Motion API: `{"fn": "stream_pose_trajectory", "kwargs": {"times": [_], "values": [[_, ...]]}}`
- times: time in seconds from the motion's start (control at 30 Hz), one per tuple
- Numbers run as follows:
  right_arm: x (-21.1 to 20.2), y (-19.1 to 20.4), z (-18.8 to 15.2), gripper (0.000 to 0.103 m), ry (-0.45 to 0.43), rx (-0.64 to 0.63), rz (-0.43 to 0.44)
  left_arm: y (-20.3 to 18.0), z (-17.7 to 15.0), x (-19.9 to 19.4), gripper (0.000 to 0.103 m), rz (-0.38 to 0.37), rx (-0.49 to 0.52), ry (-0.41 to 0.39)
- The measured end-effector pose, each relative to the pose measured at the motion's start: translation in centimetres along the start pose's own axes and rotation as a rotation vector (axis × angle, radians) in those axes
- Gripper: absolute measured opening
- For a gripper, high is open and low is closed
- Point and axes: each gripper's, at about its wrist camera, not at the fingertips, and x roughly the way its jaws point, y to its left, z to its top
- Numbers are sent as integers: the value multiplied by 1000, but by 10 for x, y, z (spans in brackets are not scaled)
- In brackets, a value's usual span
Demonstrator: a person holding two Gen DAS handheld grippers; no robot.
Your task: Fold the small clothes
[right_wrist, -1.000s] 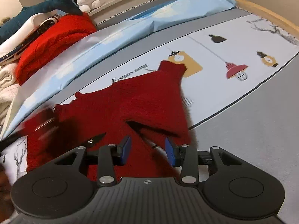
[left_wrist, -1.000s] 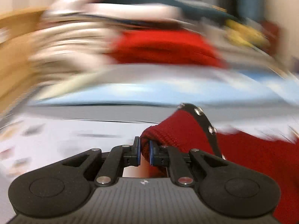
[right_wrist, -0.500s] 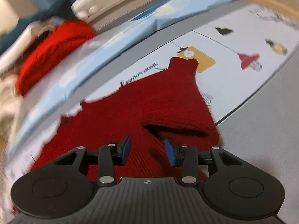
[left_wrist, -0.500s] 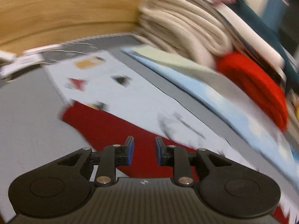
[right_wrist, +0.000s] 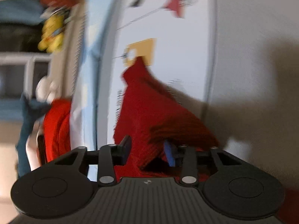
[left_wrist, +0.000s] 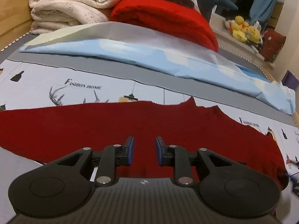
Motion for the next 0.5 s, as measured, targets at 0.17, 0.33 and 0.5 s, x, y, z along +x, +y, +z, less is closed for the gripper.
{"fn": "stream_pose_trajectory", "kwargs": {"times": [0.17, 0.33, 0.5], "values": [[-27, 56, 16, 45, -208, -414, -45, 6, 6, 2, 27, -19, -14, 18], [54, 73, 57, 45, -135, -664, -126, 7, 15, 4, 27, -15, -10, 14], [128, 76, 59, 44, -41, -820, -212, 3, 15, 6, 27, -26, 14, 23]]}}
